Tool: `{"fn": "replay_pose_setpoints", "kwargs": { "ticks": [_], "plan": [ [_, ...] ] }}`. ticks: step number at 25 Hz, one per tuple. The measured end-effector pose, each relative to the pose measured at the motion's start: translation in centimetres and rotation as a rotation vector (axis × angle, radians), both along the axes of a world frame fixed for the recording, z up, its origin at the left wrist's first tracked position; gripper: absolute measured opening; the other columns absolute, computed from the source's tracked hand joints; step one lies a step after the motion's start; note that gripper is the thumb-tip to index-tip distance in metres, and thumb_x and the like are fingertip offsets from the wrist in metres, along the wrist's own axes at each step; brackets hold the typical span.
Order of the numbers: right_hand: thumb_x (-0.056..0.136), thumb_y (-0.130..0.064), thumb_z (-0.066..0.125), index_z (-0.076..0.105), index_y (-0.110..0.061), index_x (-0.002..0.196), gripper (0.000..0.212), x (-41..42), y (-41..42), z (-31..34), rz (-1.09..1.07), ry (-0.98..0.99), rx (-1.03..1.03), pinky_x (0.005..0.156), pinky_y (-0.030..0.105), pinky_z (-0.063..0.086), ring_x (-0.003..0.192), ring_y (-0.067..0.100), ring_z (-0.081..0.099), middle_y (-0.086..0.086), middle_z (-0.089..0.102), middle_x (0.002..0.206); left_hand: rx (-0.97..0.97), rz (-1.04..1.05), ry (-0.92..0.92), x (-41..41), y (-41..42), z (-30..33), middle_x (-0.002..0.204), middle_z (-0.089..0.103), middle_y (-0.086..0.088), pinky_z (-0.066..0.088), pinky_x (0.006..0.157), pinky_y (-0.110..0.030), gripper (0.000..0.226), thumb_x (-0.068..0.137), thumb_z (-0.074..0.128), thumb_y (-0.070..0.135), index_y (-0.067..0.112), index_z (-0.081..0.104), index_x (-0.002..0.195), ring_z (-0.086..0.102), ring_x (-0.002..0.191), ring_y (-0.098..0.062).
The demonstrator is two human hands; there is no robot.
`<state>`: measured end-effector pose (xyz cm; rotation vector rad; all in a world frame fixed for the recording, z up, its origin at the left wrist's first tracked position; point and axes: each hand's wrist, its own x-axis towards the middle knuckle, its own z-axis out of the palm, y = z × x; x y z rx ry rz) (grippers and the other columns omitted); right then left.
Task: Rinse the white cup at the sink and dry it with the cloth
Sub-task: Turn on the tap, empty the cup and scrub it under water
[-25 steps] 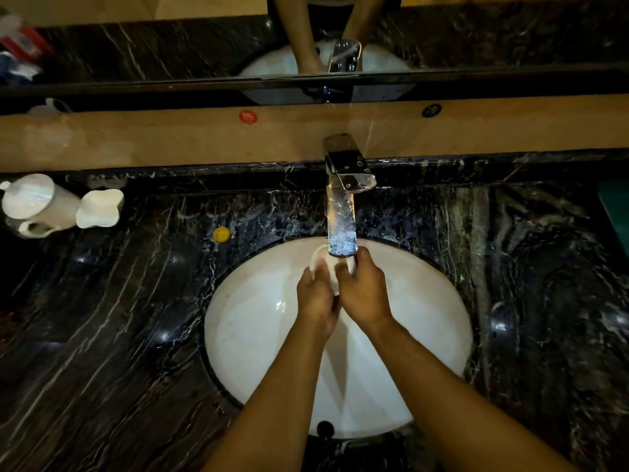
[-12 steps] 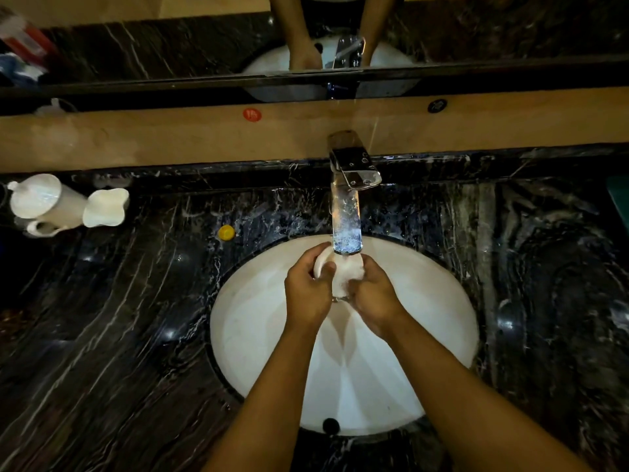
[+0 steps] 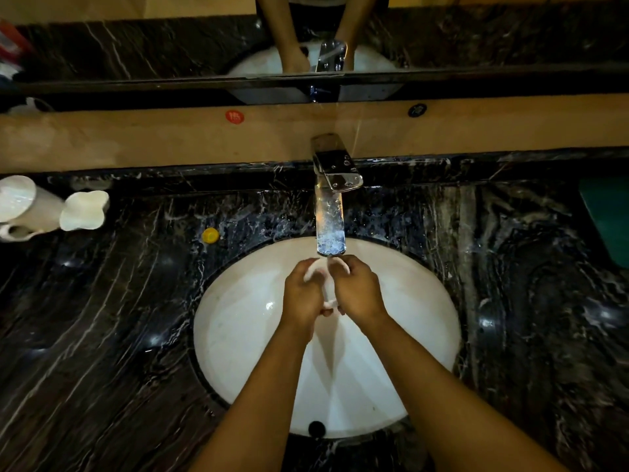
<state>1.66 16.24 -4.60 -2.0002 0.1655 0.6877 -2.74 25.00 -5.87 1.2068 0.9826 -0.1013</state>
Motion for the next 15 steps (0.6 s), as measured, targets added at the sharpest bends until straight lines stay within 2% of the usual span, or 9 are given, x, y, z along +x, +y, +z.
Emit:
{"fn": "replay_pose_setpoints", "kwargs": {
  "ticks": [1, 2, 5, 7, 9, 10, 11, 13, 15],
  "plan": [
    [0.090, -0.033, 0.051, 0.063, -0.026, 0.101, 0.018, 0.2, -0.2, 0.4, 0.088, -0.028, -0.094, 0.049, 0.019, 0.045, 0.069, 0.008, 0.064, -0.004, 0.070, 0.090, -0.105, -0.007, 0.019, 0.0, -0.2, 0.1, 0.072, 0.065, -0.011, 0.040, 0.041, -0.022, 0.035, 0.101, 0.043, 0.011, 0.023, 0.072, 0.088, 0.055, 0.045, -0.017],
    [0.085, -0.037, 0.051, 0.062, -0.024, 0.099, 0.022, 0.4, -0.4, 0.9, 0.178, -0.028, -0.183, 0.049, 0.020, 0.042, 0.069, 0.007, 0.061, -0.004, 0.068, 0.088, -0.184, -0.029, 0.048, -0.1, -0.2, 0.1, 0.067, 0.061, -0.010, 0.039, 0.043, -0.022, 0.032, 0.102, 0.044, 0.016, 0.023, 0.072, 0.088, 0.051, 0.044, -0.017],
    [0.074, -0.040, 0.049, 0.062, -0.016, 0.092, 0.033, 1.4, -0.4, 1.8, 0.298, 0.075, -0.335, 0.050, 0.024, 0.042, 0.061, 0.024, 0.066, 0.006, 0.070, 0.083, -0.348, -0.044, 0.118, -0.4, -0.1, -0.3, 0.068, 0.070, -0.009, 0.045, 0.053, -0.028, 0.026, 0.103, 0.045, 0.019, 0.017, 0.069, 0.098, 0.062, 0.051, -0.021],
    [0.076, -0.031, 0.048, 0.062, -0.010, 0.091, 0.029, 1.8, -0.2, 2.2, 0.277, 0.126, -0.346, 0.044, 0.024, 0.043, 0.048, 0.029, 0.066, 0.012, 0.072, 0.078, -0.401, 0.048, 0.121, -0.3, -0.1, -0.5, 0.070, 0.071, -0.013, 0.047, 0.053, -0.030, 0.028, 0.102, 0.041, 0.006, 0.011, 0.069, 0.101, 0.065, 0.053, -0.025],
    [0.081, -0.018, 0.047, 0.064, -0.012, 0.099, 0.026, 1.4, 0.0, 2.0, 0.181, 0.122, -0.240, 0.041, 0.025, 0.046, 0.052, 0.029, 0.067, 0.013, 0.072, 0.088, -0.415, 0.166, 0.075, -0.3, 0.0, -0.6, 0.084, 0.071, -0.019, 0.050, 0.049, -0.031, 0.029, 0.098, 0.041, -0.003, 0.008, 0.068, 0.101, 0.066, 0.060, -0.030],
    [0.084, -0.012, 0.047, 0.065, -0.015, 0.108, 0.030, 0.8, 0.0, 1.7, 0.123, 0.117, -0.136, 0.046, 0.029, 0.053, 0.062, 0.028, 0.070, 0.011, 0.072, 0.096, -0.414, 0.223, 0.028, -0.3, 0.0, -0.7, 0.093, 0.071, -0.023, 0.051, 0.049, -0.034, 0.027, 0.098, 0.044, -0.003, 0.007, 0.068, 0.104, 0.067, 0.067, -0.033],
    [0.087, -0.007, 0.048, 0.064, -0.017, 0.116, 0.034, 0.2, 0.0, 1.4, 0.056, 0.127, -0.018, 0.059, 0.036, 0.061, 0.077, 0.028, 0.071, 0.010, 0.072, 0.105, -0.392, 0.276, -0.022, -0.2, 0.2, -0.7, 0.101, 0.071, -0.024, 0.055, 0.054, -0.038, 0.023, 0.097, 0.050, -0.003, 0.006, 0.069, 0.108, 0.069, 0.076, -0.037],
    [0.093, 0.001, 0.052, 0.062, -0.014, 0.121, 0.034, -0.3, -0.2, 0.4, -0.086, 0.195, 0.185, 0.086, 0.051, 0.060, 0.101, 0.032, 0.069, 0.010, 0.070, 0.114, -0.256, 0.308, -0.086, -0.2, 0.5, -0.8, 0.108, 0.074, -0.019, 0.061, 0.071, -0.045, 0.023, 0.092, 0.064, -0.001, 0.007, 0.071, 0.112, 0.071, 0.093, -0.038],
    [0.090, 0.010, 0.052, 0.064, -0.012, 0.116, 0.037, 0.0, -0.4, -0.4, -0.138, 0.331, 0.342, 0.089, 0.056, 0.058, 0.104, 0.035, 0.068, 0.011, 0.071, 0.109, -0.039, 0.237, -0.109, -0.4, 0.8, -0.4, 0.106, 0.077, -0.011, 0.061, 0.081, -0.043, 0.024, 0.089, 0.069, -0.001, 0.018, 0.075, 0.104, 0.072, 0.097, -0.032]
  ]
}}
